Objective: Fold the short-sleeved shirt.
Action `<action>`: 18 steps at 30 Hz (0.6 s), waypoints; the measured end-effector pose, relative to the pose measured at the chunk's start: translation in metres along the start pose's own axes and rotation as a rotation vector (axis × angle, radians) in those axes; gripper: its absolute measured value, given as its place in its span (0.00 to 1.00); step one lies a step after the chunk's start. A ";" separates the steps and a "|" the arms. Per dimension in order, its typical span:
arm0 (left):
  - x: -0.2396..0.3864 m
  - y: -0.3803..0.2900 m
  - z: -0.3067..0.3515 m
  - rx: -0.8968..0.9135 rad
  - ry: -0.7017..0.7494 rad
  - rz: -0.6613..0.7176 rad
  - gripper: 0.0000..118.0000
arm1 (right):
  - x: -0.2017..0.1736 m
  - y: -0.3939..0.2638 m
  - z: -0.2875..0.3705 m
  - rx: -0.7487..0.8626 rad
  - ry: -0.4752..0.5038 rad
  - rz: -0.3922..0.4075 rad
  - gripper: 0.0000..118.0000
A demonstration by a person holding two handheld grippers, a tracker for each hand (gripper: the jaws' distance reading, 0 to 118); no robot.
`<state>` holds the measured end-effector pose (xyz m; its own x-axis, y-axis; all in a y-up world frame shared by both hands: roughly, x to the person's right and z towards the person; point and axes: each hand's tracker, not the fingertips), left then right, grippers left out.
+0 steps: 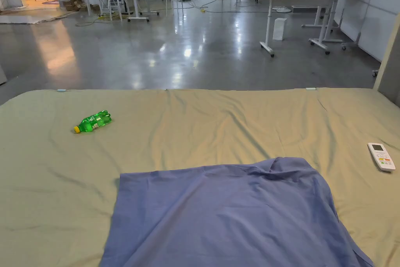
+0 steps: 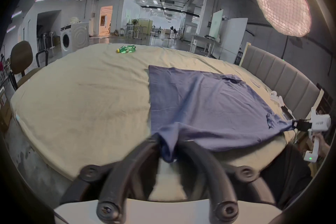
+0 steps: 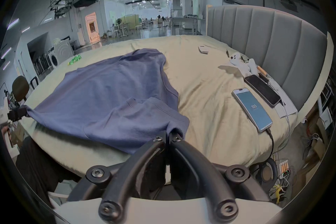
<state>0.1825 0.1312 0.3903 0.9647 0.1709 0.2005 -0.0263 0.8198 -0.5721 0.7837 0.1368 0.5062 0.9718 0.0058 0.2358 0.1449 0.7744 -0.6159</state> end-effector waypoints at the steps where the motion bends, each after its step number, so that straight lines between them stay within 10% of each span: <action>1: 0.000 0.002 0.001 -0.004 0.014 -0.002 0.46 | 0.000 0.004 0.002 -0.011 0.005 -0.005 0.17; 4: -0.002 0.011 0.014 -0.005 0.072 0.050 0.73 | 0.010 0.009 0.004 -0.044 0.026 -0.102 0.55; 18: 0.085 0.125 0.144 0.468 0.094 -0.136 0.71 | -0.032 0.112 0.137 0.545 0.038 -0.009 0.65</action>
<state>0.2237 0.3272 0.4505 0.9864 0.0130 0.1640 0.0073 0.9924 -0.1226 0.7435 0.3096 0.5324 0.9785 -0.0175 0.2056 0.0455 0.9901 -0.1326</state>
